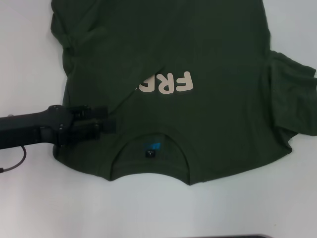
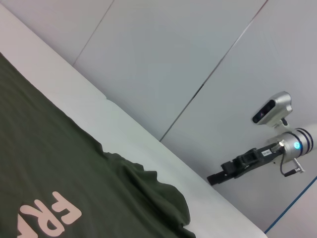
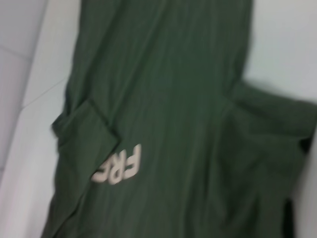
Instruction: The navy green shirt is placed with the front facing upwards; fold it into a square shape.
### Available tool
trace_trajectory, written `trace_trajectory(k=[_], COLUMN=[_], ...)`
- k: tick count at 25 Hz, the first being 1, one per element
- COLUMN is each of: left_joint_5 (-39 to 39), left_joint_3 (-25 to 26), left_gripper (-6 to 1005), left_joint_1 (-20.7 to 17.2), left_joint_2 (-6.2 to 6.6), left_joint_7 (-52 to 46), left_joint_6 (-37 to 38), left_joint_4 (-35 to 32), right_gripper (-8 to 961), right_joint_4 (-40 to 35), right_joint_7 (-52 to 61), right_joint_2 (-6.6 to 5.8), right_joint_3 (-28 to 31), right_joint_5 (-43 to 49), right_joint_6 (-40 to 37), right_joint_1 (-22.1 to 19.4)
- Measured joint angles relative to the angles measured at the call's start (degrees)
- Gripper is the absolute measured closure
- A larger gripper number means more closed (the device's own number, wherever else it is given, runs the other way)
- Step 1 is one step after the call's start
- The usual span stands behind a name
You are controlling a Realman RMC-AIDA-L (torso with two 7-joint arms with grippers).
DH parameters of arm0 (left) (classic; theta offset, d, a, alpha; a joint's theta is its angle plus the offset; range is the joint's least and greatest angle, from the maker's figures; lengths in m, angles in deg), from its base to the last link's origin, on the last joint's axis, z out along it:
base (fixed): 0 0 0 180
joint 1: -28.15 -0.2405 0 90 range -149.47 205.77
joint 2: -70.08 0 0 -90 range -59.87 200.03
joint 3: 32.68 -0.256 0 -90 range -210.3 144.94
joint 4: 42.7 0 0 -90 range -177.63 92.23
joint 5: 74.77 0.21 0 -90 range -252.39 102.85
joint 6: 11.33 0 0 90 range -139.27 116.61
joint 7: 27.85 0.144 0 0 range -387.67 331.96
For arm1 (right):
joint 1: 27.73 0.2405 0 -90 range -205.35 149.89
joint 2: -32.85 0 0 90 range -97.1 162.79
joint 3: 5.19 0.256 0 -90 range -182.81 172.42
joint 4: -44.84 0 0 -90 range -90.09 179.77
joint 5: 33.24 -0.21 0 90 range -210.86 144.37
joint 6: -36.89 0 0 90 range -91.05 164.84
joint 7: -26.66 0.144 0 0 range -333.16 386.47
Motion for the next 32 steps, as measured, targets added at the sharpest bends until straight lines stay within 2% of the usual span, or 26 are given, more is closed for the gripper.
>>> trace_trajectory(k=[7, 13, 19, 22, 28, 32], left_joint_5=[-0.02, -0.1, -0.1, -0.1, -0.1, -0.1], left_joint_3=[1.21, 1.52, 1.92, 1.92, 1.88, 1.88], left_gripper=[417, 417, 417, 417, 417, 417], left_joint_1=[0.36, 0.76, 0.88, 0.88, 0.86, 0.85], left_joint_2=[-0.26, -0.37, -0.51, -0.59, -0.61, -0.61], left_joint_7=[0.0, 0.0, 0.0, 0.0, 0.0, 0.0], left_joint_6=[-0.24, -0.77, -0.77, -0.85, -1.59, -1.7], left_joint_4=[-0.11, -0.13, -0.33, -0.59, -1.04, -1.09], right_gripper=[163, 162, 162, 162, 162, 162], right_joint_4=[0.63, 1.43, 6.42, 7.47, 9.1, 11.25], right_joint_7=[1.75, 4.28, 7.81, 9.58, 11.24, 11.41], right_joint_2=[0.53, 2.28, 1.79, 1.92, 2.3, 1.92], right_joint_3=[0.09, -0.58, -0.67, -0.55, -0.42, -0.68], right_joint_5=[1.47, 1.6, 1.64, 1.67, 1.64, 1.64], right_joint_6=[5.65, 9.45, 13.8, 15.2, 16.3, 16.44], right_joint_1=[0.11, 0.19, 0.8, 1.28, 3.04, 4.11])
